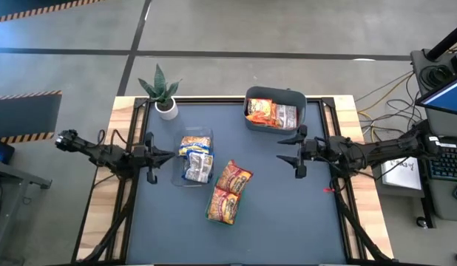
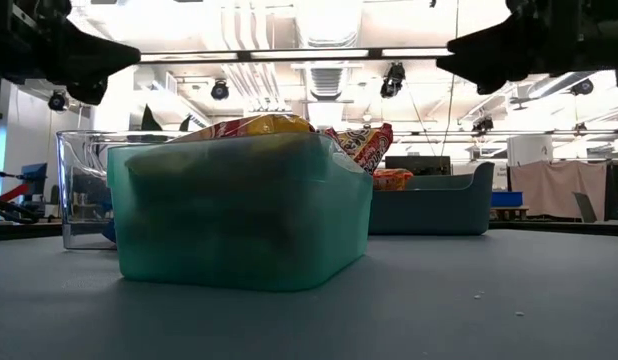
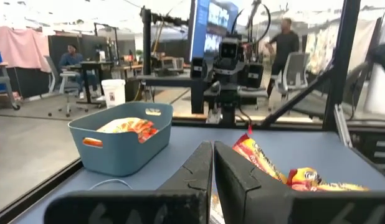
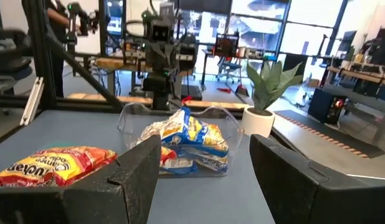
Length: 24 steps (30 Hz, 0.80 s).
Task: Sort Maruchan noodles
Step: Return to Home Position
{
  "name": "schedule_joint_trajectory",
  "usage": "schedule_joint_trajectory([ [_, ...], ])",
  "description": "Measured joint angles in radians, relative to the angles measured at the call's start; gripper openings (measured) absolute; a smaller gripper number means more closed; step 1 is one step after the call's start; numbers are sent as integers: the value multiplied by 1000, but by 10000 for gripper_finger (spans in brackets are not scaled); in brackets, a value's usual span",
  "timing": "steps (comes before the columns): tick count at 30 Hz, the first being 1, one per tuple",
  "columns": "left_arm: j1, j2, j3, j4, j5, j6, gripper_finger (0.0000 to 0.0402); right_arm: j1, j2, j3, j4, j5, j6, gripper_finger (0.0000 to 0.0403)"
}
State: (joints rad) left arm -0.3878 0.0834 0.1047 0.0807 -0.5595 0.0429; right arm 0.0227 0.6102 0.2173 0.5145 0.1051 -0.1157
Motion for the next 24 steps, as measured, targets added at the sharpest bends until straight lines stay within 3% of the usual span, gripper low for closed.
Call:
schedule_joint_trajectory([
  [4,0,-83,-25,-39,1,0,0,-4,-78,-32,-7,0,9,233],
  [24,0,-68,-88,-17,58,-85,0,-4,-339,-112,-127,11,10,233],
])
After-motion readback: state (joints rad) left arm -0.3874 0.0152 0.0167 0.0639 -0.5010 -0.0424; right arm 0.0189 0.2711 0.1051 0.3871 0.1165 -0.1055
